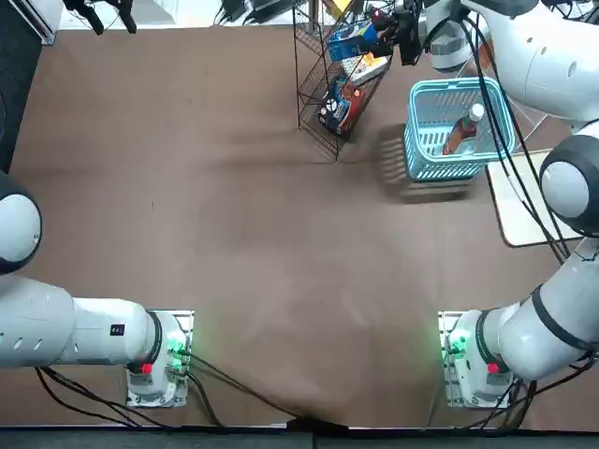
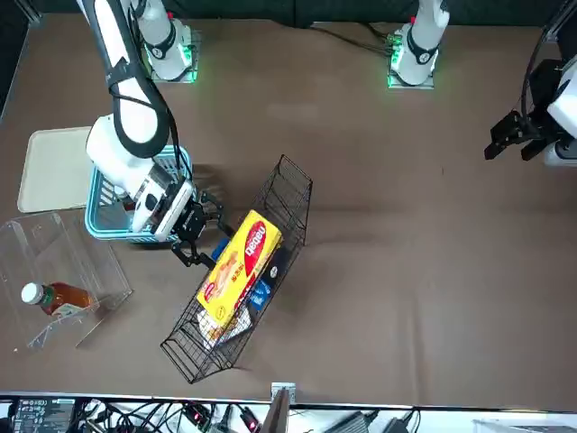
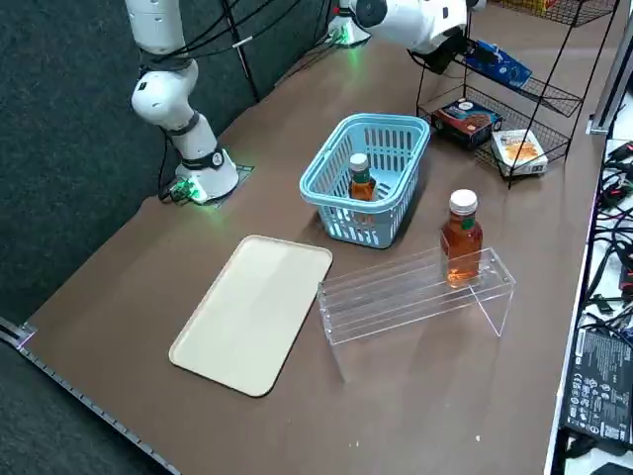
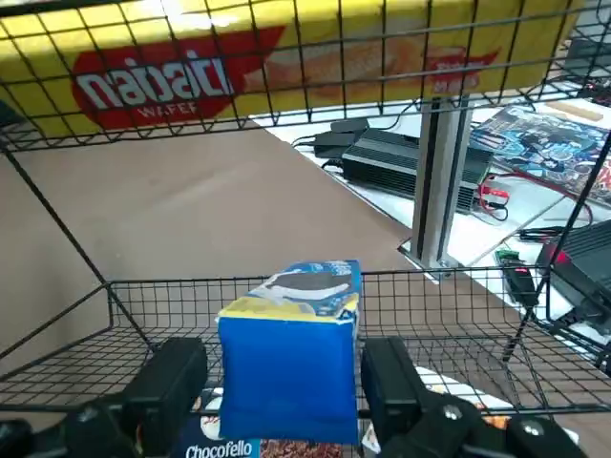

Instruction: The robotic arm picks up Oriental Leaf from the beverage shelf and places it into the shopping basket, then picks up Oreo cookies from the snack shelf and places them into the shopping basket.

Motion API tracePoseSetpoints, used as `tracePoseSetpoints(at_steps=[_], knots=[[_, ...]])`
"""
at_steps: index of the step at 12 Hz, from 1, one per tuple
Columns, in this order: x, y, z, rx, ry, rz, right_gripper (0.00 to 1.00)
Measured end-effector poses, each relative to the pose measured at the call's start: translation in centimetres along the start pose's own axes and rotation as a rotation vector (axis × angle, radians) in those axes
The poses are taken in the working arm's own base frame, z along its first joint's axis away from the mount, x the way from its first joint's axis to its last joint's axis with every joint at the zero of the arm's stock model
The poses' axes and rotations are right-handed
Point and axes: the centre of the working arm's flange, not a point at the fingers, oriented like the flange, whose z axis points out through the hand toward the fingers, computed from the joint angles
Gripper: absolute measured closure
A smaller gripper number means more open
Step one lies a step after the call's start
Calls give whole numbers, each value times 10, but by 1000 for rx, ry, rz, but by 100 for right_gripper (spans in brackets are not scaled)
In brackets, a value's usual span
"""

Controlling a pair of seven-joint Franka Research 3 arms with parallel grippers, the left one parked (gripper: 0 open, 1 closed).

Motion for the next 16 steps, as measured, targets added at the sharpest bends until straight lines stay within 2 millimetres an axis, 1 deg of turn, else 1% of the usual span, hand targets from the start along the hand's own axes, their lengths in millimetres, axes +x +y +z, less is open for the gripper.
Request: tracePoseSetpoints(at_steps=[9,16], knots=[[-1,12,20,-5,0,-1,0],[1,16,26,-6,4,-5,0]])
